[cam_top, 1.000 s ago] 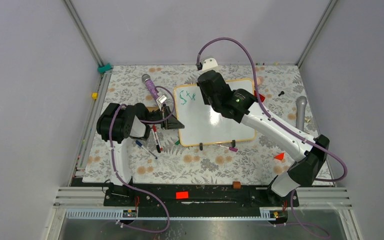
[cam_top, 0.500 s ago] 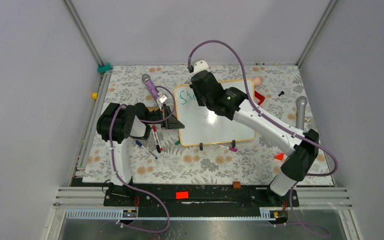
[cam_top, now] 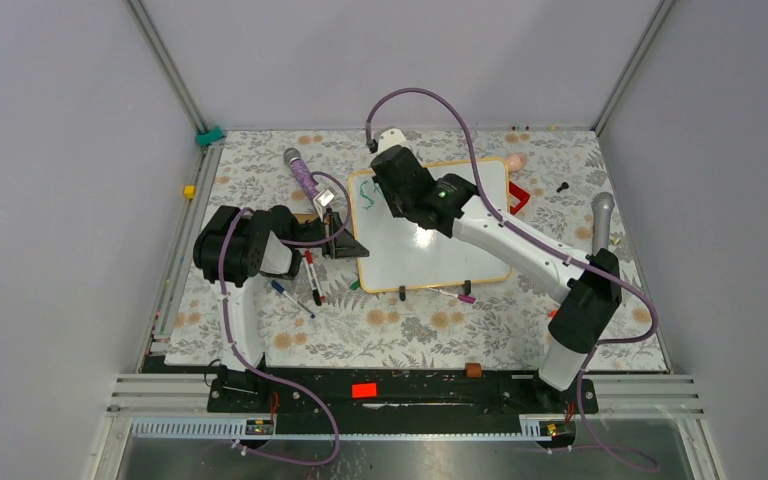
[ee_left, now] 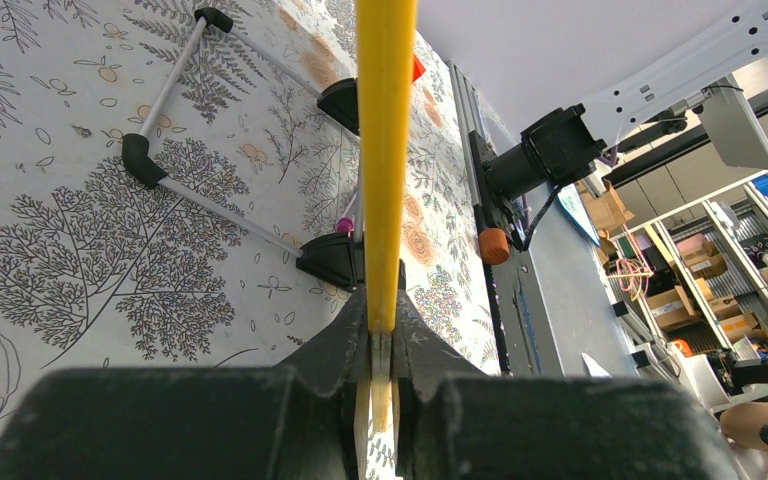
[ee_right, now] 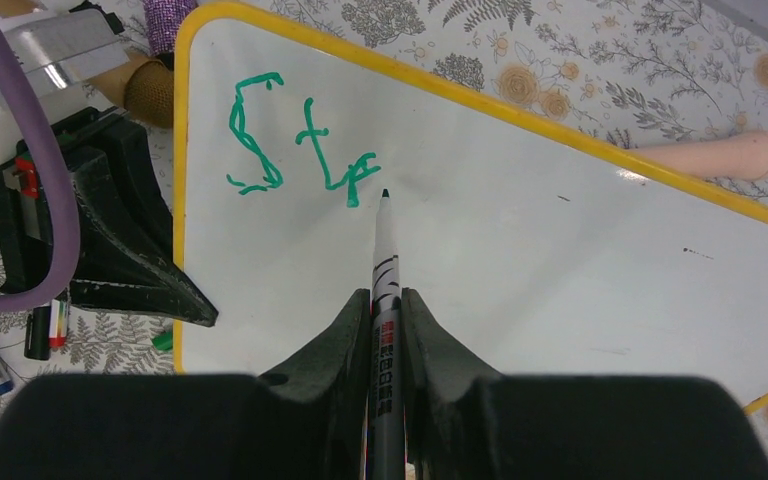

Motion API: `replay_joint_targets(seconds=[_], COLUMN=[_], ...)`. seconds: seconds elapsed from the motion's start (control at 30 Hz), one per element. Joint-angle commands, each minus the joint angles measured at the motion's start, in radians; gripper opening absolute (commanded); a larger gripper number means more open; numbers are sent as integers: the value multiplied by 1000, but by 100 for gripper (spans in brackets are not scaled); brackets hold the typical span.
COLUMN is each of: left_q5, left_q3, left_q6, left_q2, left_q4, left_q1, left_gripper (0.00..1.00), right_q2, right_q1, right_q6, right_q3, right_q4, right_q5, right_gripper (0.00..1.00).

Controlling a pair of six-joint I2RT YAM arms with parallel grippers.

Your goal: Write a sentence on the whiteboard

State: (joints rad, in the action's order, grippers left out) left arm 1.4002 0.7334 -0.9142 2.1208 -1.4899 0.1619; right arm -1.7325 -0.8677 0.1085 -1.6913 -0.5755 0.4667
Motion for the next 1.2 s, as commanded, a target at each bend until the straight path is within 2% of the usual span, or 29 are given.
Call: replay_joint_targets(seconds=[0.0, 0.7, 1.17], left_q5=[35, 36, 35], left_q3=[5, 3, 3], left_q6=[-17, -15, -14], left_q2=[-4, -6, -4], left_q4=[11, 11, 9], left_q1=[3, 2, 1], left_gripper=[0, 0, 0], right_q2=[-14, -72, -88], right_q1=[6, 18, 18], right_q6=[-11, -12, -21], right_q3=[-54, -108, -99], right_q4=[-11, -46, -57], right_q5=[34, 86, 1], right_gripper=[0, 0, 0])
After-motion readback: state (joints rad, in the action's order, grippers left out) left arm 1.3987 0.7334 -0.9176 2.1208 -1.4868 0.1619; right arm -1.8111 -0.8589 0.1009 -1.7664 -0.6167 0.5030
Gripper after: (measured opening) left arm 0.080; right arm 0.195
